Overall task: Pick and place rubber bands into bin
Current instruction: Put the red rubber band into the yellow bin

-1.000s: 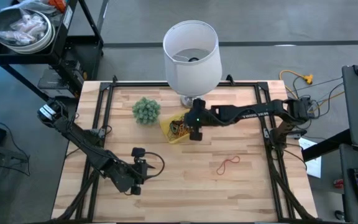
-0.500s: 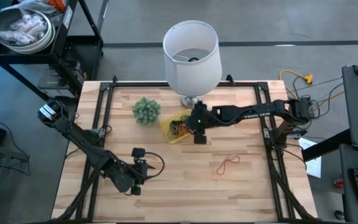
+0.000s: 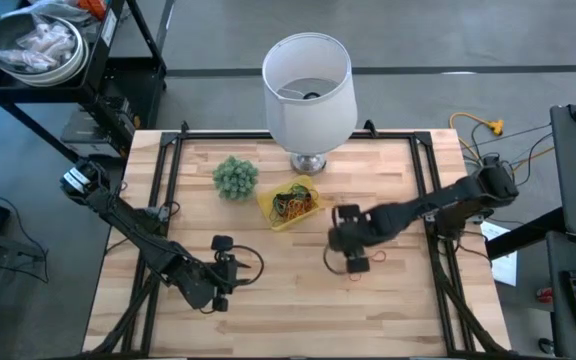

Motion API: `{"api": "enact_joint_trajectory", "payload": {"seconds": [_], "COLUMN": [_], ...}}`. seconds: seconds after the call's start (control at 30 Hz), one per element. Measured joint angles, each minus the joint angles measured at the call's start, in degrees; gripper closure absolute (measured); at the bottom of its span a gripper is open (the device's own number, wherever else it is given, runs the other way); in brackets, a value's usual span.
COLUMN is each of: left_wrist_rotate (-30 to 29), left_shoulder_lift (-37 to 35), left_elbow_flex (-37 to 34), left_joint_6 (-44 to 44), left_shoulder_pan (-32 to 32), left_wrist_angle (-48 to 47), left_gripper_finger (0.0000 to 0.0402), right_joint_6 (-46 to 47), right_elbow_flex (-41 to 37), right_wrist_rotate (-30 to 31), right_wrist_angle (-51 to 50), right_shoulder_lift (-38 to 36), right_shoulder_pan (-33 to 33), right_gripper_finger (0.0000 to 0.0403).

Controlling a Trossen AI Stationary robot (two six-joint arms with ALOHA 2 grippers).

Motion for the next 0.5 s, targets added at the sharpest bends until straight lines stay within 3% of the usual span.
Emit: {"api": "enact_joint_trajectory", "payload": {"seconds": [0.23, 0.5], "left_wrist_rotate": [0.0, -0.1], "left_shoulder_lift": [0.0, 0.0], "left_elbow_flex": [-0.1, -0.1], "left_joint_6": [0.0, 0.0], "left_shoulder_pan": [0.0, 0.0], "left_wrist_angle": [0.0, 0.4], "left_gripper_finger": [0.0269, 0.0269], "right_joint_6": [7.9, 13.0], "right_elbow_flex": [-6.6, -13.3], "right_wrist_rotate": [-1.0, -2.3], "right_wrist_angle": [-0.2, 0.2], "right_shoulder_lift": [0.1, 0.1], "right_shoulder_pan": [8.0, 11.2], "right_gripper_finger": [0.0282, 0.0297]}}
